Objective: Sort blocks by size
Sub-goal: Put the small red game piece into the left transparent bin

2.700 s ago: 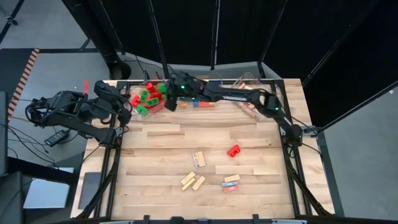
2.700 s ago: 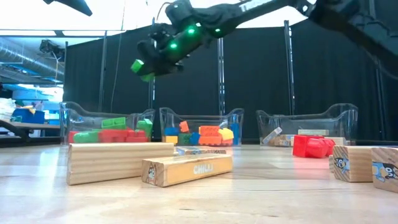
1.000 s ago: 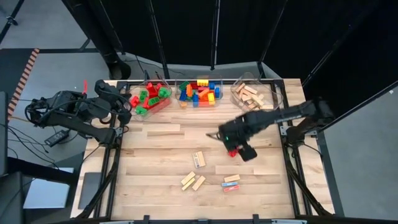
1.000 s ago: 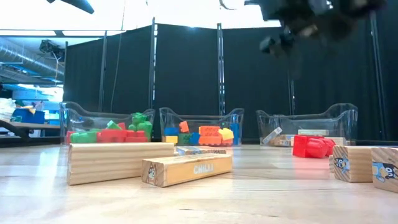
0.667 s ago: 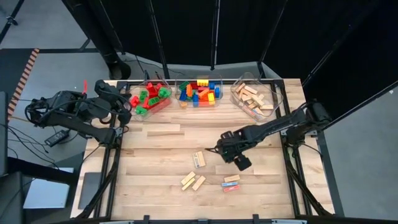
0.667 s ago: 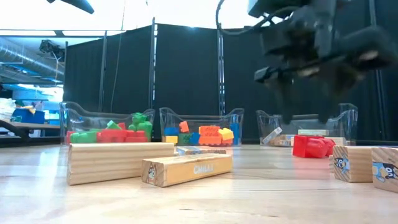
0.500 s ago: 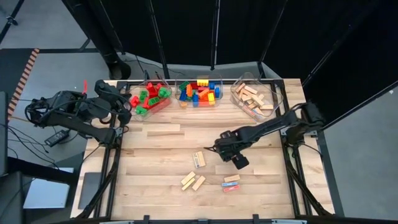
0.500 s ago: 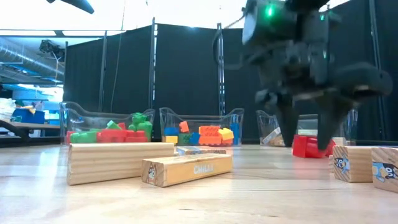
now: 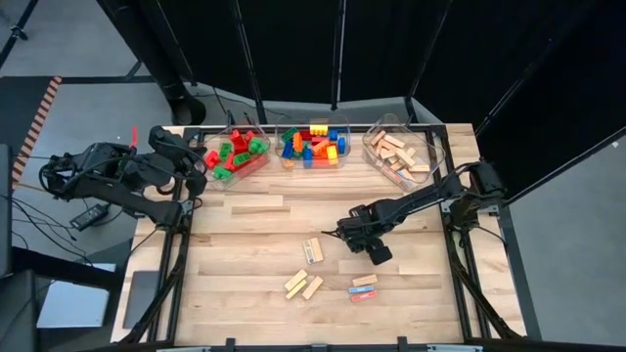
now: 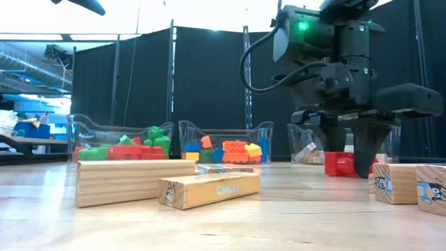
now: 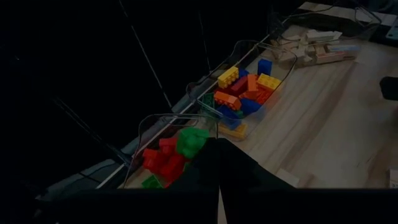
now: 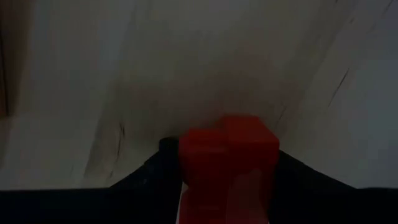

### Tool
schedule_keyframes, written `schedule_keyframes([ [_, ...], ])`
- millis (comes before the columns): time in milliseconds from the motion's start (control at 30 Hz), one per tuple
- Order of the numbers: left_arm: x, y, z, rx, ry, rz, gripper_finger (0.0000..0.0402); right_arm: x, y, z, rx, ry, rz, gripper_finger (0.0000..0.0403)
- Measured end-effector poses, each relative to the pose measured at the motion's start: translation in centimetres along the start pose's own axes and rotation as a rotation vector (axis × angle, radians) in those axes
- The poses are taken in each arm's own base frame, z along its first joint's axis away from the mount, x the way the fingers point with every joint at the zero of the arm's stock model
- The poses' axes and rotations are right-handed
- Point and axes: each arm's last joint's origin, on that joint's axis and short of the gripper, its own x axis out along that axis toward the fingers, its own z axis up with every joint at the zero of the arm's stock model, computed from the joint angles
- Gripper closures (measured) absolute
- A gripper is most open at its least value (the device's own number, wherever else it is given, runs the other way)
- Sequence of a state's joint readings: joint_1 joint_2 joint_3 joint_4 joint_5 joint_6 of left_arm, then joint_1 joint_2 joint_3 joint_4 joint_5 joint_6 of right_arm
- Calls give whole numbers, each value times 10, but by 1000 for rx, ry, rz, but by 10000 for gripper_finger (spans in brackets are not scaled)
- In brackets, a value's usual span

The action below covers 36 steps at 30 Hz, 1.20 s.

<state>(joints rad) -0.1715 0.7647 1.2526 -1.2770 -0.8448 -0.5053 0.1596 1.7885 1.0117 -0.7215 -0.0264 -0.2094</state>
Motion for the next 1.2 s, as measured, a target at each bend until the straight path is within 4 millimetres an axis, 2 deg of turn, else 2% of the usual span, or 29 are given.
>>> schedule_keyframes([
  [167, 0, 0, 0, 0, 0, 0, 397, -11, -6, 12, 43, -31, -27, 227],
  [333, 0, 0, 0, 0, 0, 0, 397, -49, -33, 42, 81, -189, -173, 227],
  [500, 0, 0, 0, 0, 0, 0, 397, -95, -82, 71, 186, -512, -332, 227],
  [633, 0, 0, 0, 0, 0, 0, 397, -116, -131, 93, 265, -700, -467, 227],
  [933, 0, 0, 0, -1, -1, 0, 397, -128, -236, 153, 402, -938, -569, 227],
  [1100, 0, 0, 0, -1, 0, 0, 397, -107, -281, 170, 520, -1035, -514, 227],
  [1200, 0, 0, 0, -2, -1, 0, 397, -86, -289, 173, 543, -1114, -501, 227],
])
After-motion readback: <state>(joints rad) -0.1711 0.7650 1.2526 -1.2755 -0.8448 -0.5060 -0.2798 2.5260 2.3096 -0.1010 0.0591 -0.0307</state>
